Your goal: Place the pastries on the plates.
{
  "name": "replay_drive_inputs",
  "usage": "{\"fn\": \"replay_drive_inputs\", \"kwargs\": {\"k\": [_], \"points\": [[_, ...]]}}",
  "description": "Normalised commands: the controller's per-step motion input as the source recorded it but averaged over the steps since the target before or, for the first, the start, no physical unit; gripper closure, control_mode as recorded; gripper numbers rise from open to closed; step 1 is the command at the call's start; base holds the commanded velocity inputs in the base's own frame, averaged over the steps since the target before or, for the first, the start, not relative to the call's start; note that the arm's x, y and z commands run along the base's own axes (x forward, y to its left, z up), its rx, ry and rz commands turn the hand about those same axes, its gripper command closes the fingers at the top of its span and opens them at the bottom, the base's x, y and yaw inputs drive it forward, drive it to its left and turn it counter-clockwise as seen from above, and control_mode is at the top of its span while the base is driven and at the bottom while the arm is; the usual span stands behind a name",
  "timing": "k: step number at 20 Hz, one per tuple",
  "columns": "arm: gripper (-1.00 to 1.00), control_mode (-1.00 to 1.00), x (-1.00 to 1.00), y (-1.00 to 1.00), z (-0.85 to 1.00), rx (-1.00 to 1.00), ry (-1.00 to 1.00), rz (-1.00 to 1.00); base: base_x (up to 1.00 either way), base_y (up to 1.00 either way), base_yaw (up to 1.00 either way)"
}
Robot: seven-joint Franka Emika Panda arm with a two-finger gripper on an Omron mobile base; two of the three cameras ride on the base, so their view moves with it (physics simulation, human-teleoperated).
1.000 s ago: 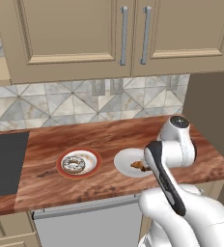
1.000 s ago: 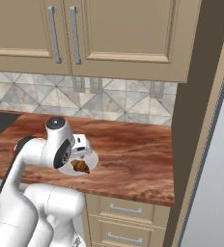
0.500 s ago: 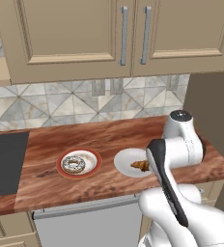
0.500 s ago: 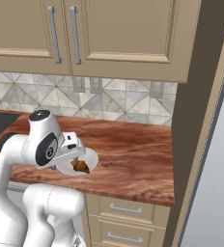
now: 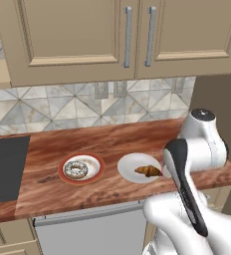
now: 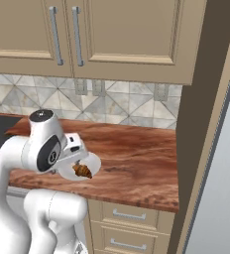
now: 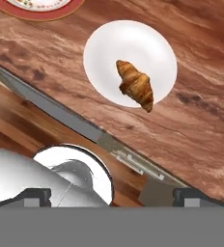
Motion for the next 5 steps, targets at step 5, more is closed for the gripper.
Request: {"fn": "replay_drive_inputs", "kwargs": {"k": [5], "points": [[-1.0,-1.0,-1.0,-0.68,0.47,0.21,-0.67,0.04,0.0,0.0,0.0]]}}
